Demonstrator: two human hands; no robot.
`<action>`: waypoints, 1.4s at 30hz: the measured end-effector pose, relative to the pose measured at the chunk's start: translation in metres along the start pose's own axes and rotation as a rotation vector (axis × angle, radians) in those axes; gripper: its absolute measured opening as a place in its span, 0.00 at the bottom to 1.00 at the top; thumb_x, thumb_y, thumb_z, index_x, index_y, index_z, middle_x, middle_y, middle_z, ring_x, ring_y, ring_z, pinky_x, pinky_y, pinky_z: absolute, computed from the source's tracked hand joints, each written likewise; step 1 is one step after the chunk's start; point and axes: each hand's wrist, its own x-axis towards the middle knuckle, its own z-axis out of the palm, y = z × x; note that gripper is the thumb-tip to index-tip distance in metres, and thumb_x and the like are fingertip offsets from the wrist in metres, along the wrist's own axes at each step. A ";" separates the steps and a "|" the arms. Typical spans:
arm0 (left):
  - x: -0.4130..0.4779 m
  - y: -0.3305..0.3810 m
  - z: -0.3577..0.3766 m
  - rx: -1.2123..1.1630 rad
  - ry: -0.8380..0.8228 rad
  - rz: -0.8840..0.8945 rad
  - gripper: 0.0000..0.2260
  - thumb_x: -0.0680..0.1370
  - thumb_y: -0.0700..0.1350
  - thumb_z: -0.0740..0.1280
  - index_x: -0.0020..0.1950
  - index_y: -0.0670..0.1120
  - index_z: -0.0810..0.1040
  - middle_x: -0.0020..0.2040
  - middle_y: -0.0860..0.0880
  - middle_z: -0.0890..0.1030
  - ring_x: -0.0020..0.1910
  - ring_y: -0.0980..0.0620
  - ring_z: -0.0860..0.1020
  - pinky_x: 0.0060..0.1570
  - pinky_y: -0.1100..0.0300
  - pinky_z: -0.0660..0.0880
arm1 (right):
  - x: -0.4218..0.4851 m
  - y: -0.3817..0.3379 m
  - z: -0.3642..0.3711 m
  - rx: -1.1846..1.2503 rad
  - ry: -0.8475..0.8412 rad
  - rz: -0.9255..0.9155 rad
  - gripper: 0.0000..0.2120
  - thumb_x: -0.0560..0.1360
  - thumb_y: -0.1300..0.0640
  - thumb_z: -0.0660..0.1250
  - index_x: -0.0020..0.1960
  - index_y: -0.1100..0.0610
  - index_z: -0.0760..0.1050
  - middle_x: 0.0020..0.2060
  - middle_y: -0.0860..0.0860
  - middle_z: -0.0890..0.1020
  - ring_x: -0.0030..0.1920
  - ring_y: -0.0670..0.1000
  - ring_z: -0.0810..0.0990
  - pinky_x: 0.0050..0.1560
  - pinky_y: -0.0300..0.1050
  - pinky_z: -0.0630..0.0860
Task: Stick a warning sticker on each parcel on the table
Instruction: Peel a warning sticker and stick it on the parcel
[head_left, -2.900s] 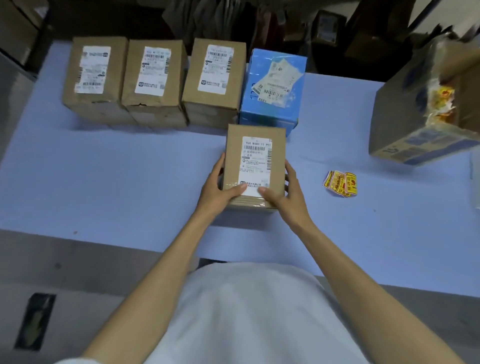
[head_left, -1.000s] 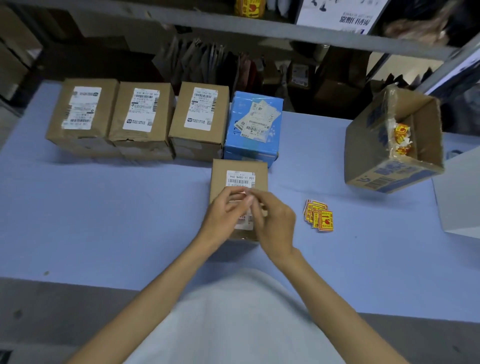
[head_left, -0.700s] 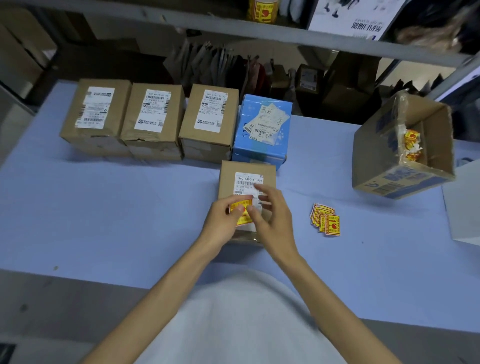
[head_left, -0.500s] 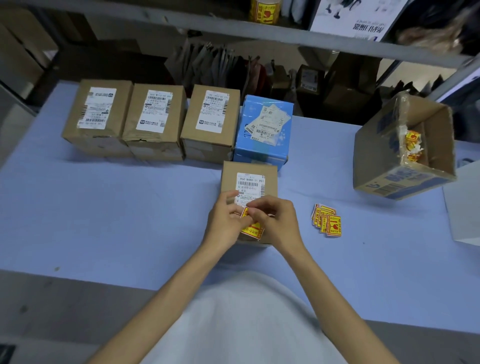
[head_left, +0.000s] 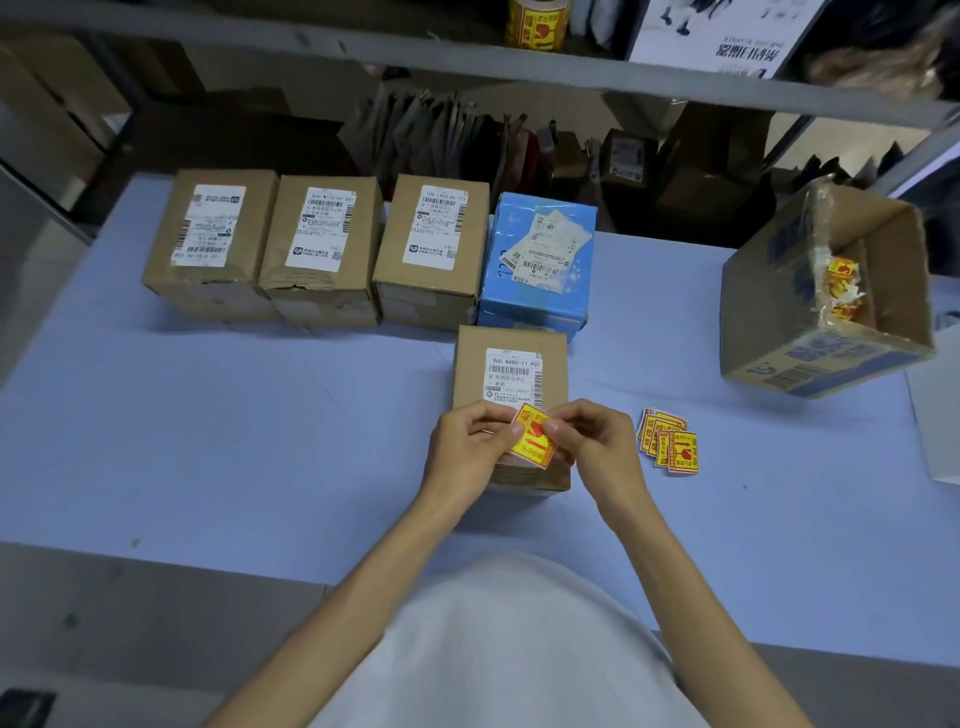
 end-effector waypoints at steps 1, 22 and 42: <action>0.000 -0.001 0.000 0.006 -0.005 -0.003 0.04 0.74 0.38 0.72 0.46 0.45 0.82 0.43 0.45 0.84 0.41 0.50 0.84 0.43 0.61 0.80 | 0.001 -0.001 -0.001 0.016 0.048 -0.006 0.04 0.74 0.69 0.68 0.42 0.63 0.79 0.32 0.53 0.80 0.27 0.42 0.76 0.28 0.34 0.71; -0.003 0.010 0.005 0.072 -0.130 -0.011 0.04 0.76 0.36 0.67 0.42 0.42 0.79 0.36 0.48 0.79 0.29 0.61 0.76 0.34 0.71 0.73 | 0.005 -0.004 -0.004 0.147 0.289 0.032 0.05 0.77 0.66 0.65 0.43 0.61 0.77 0.26 0.46 0.80 0.23 0.42 0.72 0.24 0.33 0.68; 0.007 0.004 0.003 0.014 -0.024 -0.039 0.05 0.78 0.38 0.66 0.44 0.44 0.80 0.36 0.48 0.83 0.32 0.57 0.79 0.37 0.66 0.77 | -0.001 -0.004 0.003 -0.595 0.324 -0.540 0.06 0.75 0.59 0.70 0.52 0.56 0.77 0.47 0.47 0.74 0.37 0.43 0.74 0.37 0.33 0.70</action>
